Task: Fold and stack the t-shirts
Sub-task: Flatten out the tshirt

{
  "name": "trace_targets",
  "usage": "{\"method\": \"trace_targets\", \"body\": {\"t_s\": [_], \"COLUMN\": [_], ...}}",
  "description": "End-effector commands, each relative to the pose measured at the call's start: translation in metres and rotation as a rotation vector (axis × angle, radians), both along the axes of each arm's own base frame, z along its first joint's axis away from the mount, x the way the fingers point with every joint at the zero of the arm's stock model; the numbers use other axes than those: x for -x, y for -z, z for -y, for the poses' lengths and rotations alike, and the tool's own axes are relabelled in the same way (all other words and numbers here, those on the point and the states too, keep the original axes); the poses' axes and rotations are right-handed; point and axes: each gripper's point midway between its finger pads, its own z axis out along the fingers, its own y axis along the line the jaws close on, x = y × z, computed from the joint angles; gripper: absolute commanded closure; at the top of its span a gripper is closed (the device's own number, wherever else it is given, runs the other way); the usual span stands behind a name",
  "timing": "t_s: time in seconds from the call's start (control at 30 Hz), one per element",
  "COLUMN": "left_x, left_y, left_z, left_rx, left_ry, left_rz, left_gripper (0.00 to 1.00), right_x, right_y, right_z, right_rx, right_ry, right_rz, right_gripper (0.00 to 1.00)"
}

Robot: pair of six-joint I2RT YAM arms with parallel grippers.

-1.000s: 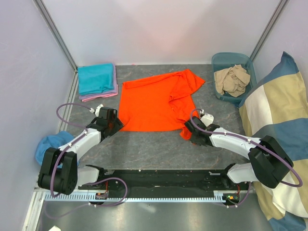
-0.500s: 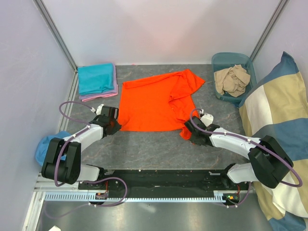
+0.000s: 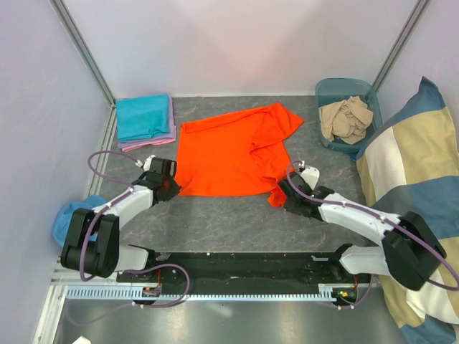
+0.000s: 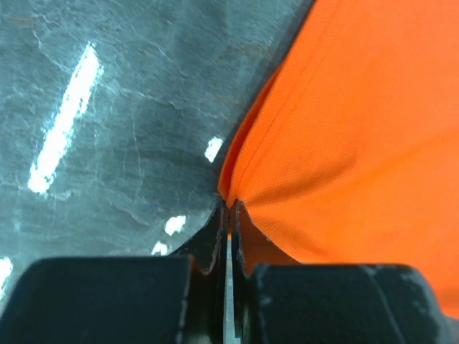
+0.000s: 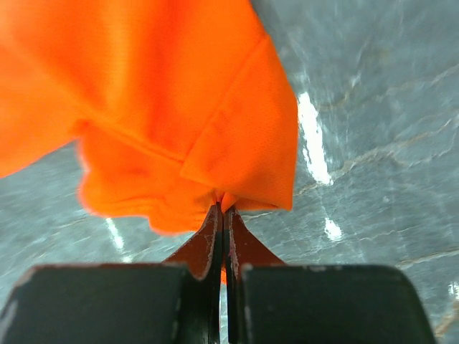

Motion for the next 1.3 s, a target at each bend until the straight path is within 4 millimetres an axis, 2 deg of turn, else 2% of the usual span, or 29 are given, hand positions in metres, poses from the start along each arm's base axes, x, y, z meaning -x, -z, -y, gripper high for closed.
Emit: {"method": "trace_targets", "body": {"t_s": [0.0, 0.03, 0.07, 0.1, 0.13, 0.17, 0.2, 0.23, 0.27, 0.3, 0.37, 0.4, 0.47, 0.5, 0.57, 0.6, 0.63, 0.67, 0.8, 0.87, 1.0, 1.07, 1.2, 1.23, 1.27], "left_x": [-0.018, -0.025, -0.028, -0.037, -0.034, -0.035, -0.041, -0.036, -0.036, -0.037, -0.03, -0.029, -0.022, -0.021, -0.015, -0.011, -0.009, -0.005, 0.011, 0.017, 0.016, 0.017, 0.012, 0.005, 0.008], "left_y": [-0.052, -0.075, -0.087, -0.114, -0.127, -0.143, -0.171, -0.187, -0.203, -0.228, -0.259, -0.283, -0.303, -0.323, -0.339, -0.356, -0.365, -0.381, -0.419, -0.434, -0.451, -0.461, -0.476, -0.476, -0.489], "left_z": [0.012, 0.015, 0.017, 0.021, 0.022, 0.022, 0.025, 0.025, 0.025, 0.027, 0.025, 0.024, 0.018, 0.015, 0.01, 0.008, 0.005, 0.004, 0.002, 0.005, 0.02, 0.025, 0.038, 0.041, 0.044], "left_rx": [0.044, 0.06, 0.06, 0.074, 0.072, 0.076, 0.088, 0.087, 0.091, 0.1, 0.095, 0.092, 0.071, 0.06, 0.04, 0.035, 0.028, 0.03, 0.035, 0.053, 0.099, 0.117, 0.156, 0.158, 0.163], "left_ry": [0.056, 0.07, 0.089, 0.105, 0.123, 0.132, 0.144, 0.155, 0.159, 0.17, 0.19, 0.19, 0.183, 0.174, 0.173, 0.168, 0.166, 0.165, 0.175, 0.195, 0.259, 0.289, 0.343, 0.353, 0.374], "left_rz": [0.131, 0.18, 0.201, 0.257, 0.27, 0.299, 0.356, 0.379, 0.41, 0.462, 0.53, 0.583, 0.619, 0.658, 0.677, 0.713, 0.73, 0.766, 0.847, 0.879, 0.905, 0.923, 0.951, 0.945, 0.972], "left_gripper": [0.98, 0.98, 0.98, 0.98, 0.98, 0.98, 0.98, 0.98, 0.98, 0.98, 0.98, 0.98, 0.98, 0.98, 0.98, 0.98, 0.98, 0.98, 0.98, 0.98, 0.98, 0.98, 0.98, 0.98, 0.98], "right_x": [-0.028, -0.038, -0.039, -0.042, -0.047, -0.048, -0.049, -0.051, -0.052, -0.05, -0.048, -0.046, -0.042, -0.039, -0.034, -0.03, -0.028, -0.024, -0.014, -0.009, 0.006, 0.013, 0.014, 0.01, 0.014], "right_y": [-0.066, -0.09, -0.1, -0.115, -0.138, -0.151, -0.168, -0.188, -0.2, -0.214, -0.242, -0.256, -0.277, -0.294, -0.305, -0.32, -0.327, -0.337, -0.383, -0.398, -0.439, -0.454, -0.472, -0.474, -0.487], "right_z": [-0.008, -0.013, -0.01, -0.011, -0.015, -0.015, -0.014, -0.014, -0.01, -0.005, 0.002, 0.009, 0.016, 0.024, 0.034, 0.042, 0.046, 0.052, 0.066, 0.064, 0.051, 0.047, 0.039, 0.034, 0.033], "right_rx": [-0.024, -0.038, -0.008, -0.014, -0.032, -0.026, -0.042, -0.056, -0.049, -0.053, -0.062, -0.057, -0.06, -0.064, -0.045, -0.05, -0.044, -0.051, -0.063, -0.079, -0.201, -0.235, -0.225, -0.216, -0.225], "right_ry": [-0.075, -0.082, -0.108, -0.118, -0.129, -0.149, -0.149, -0.146, -0.133, -0.125, -0.109, -0.098, -0.086, -0.063, -0.052, -0.03, -0.029, -0.02, -0.01, -0.051, -0.154, -0.196, -0.266, -0.283, -0.299], "right_rz": [0.204, 0.252, 0.264, 0.293, 0.33, 0.357, 0.395, 0.433, 0.46, 0.49, 0.54, 0.574, 0.616, 0.655, 0.676, 0.713, 0.73, 0.758, 0.863, 0.9, 1.027, 1.069, 1.095, 1.093, 1.119], "right_gripper": [1.0, 1.0, 1.0, 1.0, 1.0, 1.0, 1.0, 1.0, 1.0, 1.0, 1.0, 1.0, 1.0, 1.0, 1.0, 1.0, 1.0, 1.0, 1.0, 1.0, 1.0, 1.0, 1.0, 1.0, 1.0]}}
